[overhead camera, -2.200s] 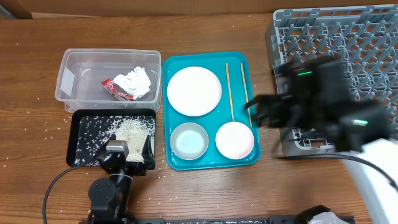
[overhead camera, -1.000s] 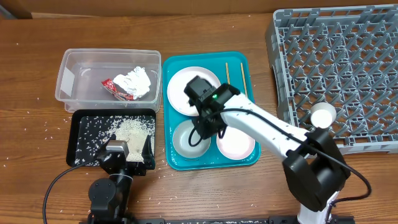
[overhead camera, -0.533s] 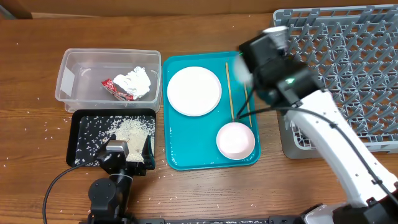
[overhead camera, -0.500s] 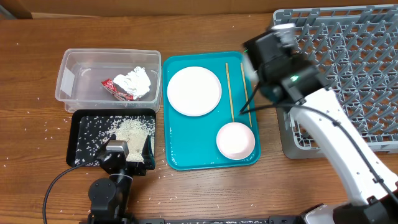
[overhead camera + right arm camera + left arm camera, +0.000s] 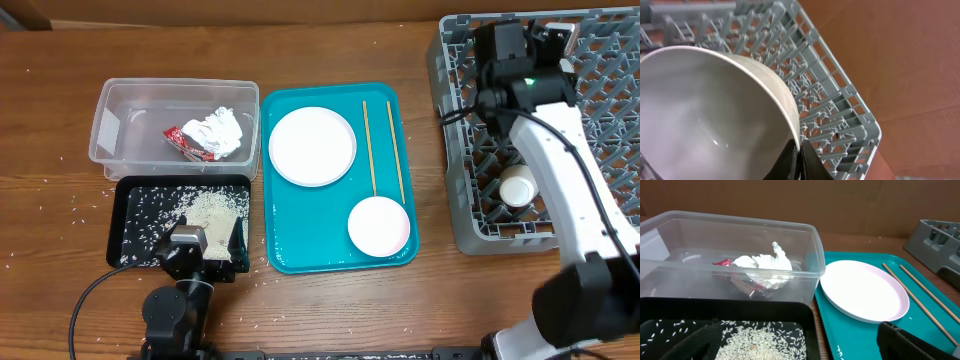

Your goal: Sort waste into correct bins and load items into the dishwasher

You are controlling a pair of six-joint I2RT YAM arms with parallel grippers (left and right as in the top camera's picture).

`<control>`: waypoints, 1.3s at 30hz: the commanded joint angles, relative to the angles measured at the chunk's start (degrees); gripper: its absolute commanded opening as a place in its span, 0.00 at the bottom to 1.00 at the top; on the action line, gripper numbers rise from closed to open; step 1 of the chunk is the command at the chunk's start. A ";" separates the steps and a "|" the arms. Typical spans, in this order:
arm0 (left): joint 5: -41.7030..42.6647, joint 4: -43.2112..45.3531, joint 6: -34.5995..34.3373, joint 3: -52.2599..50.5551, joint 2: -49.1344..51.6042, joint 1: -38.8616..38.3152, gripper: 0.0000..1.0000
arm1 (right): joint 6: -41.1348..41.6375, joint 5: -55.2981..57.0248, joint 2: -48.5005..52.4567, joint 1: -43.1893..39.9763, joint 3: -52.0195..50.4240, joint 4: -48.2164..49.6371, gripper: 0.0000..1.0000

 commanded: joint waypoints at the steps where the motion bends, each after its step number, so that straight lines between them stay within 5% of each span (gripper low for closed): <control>1: 0.39 0.20 -0.79 -0.37 -0.70 0.57 1.00 | 0.66 3.91 4.22 0.22 0.70 -0.37 0.04; 21: 0.37 0.20 -0.81 -0.37 -0.70 0.57 1.00 | 9.64 -0.70 6.75 4.50 -1.81 -12.04 0.04; 28: 0.39 0.20 -0.79 -0.37 -0.70 0.57 1.00 | 9.42 17.90 6.75 5.46 -1.79 -12.28 0.04; 39: 0.39 0.17 -0.79 -0.37 -0.70 0.57 1.00 | 9.44 10.93 6.78 3.56 -4.20 -12.20 0.04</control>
